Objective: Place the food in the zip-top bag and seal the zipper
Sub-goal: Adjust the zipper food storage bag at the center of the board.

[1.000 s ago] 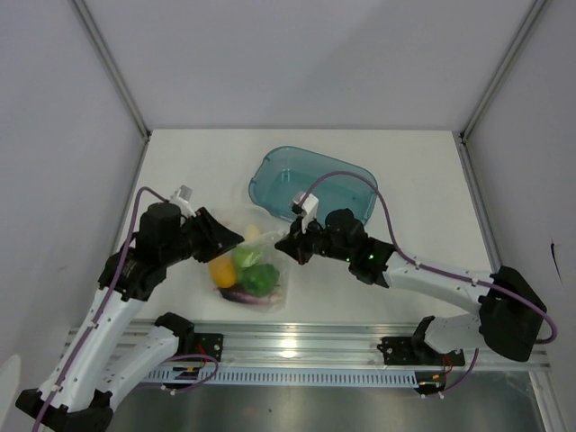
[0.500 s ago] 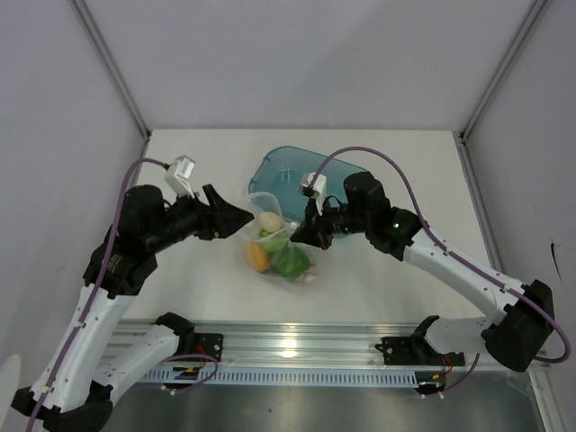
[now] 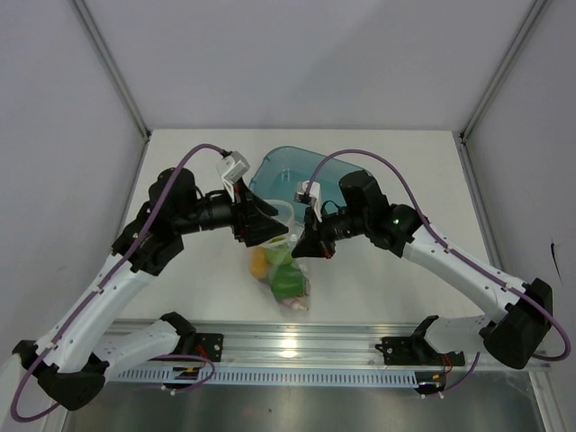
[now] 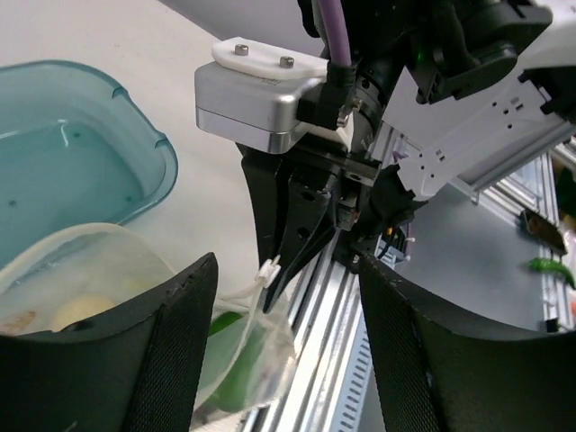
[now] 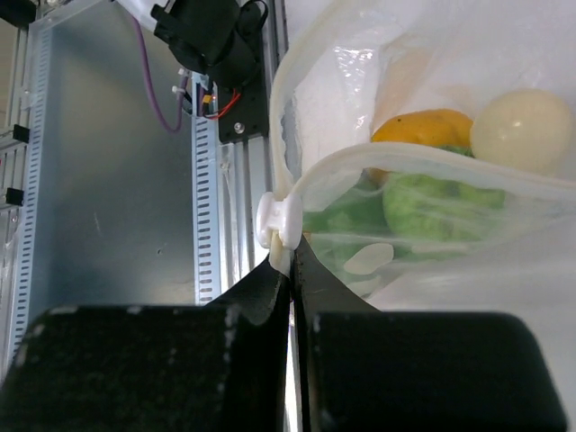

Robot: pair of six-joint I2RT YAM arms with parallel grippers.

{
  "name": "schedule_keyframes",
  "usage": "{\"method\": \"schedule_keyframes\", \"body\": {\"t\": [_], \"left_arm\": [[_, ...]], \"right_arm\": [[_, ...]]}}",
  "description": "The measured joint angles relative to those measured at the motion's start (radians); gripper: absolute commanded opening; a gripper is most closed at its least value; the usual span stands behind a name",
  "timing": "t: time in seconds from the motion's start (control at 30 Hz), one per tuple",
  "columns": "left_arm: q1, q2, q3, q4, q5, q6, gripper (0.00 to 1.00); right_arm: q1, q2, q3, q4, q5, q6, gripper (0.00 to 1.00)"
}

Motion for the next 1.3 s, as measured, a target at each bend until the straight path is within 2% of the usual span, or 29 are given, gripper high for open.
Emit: {"method": "schedule_keyframes", "body": {"t": [0.27, 0.37, 0.57, 0.93, 1.17, 1.3], "left_arm": [[-0.004, 0.082, -0.034, 0.111, 0.106, 0.140, 0.55], [-0.004, 0.142, -0.033, 0.119, 0.143, 0.174, 0.49], [-0.004, 0.200, -0.033, 0.118, 0.230, 0.216, 0.43], [0.014, 0.198, -0.031, 0.089, 0.434, 0.285, 0.42], [0.019, 0.190, -0.031, 0.085, 0.493, 0.296, 0.38], [0.019, 0.196, -0.031, 0.085, 0.497, 0.298, 0.45]], "right_arm": [[0.005, -0.036, 0.000, 0.000, -0.016, 0.008, 0.00], [0.007, -0.037, 0.000, 0.003, -0.017, 0.012, 0.00], [0.010, -0.037, 0.000, -0.003, -0.016, 0.011, 0.00], [0.010, -0.039, 0.000, -0.027, -0.016, -0.001, 0.00], [0.008, -0.057, 0.000, -0.039, -0.016, -0.001, 0.00], [0.008, -0.060, 0.000, -0.045, -0.016, -0.001, 0.00]]}}
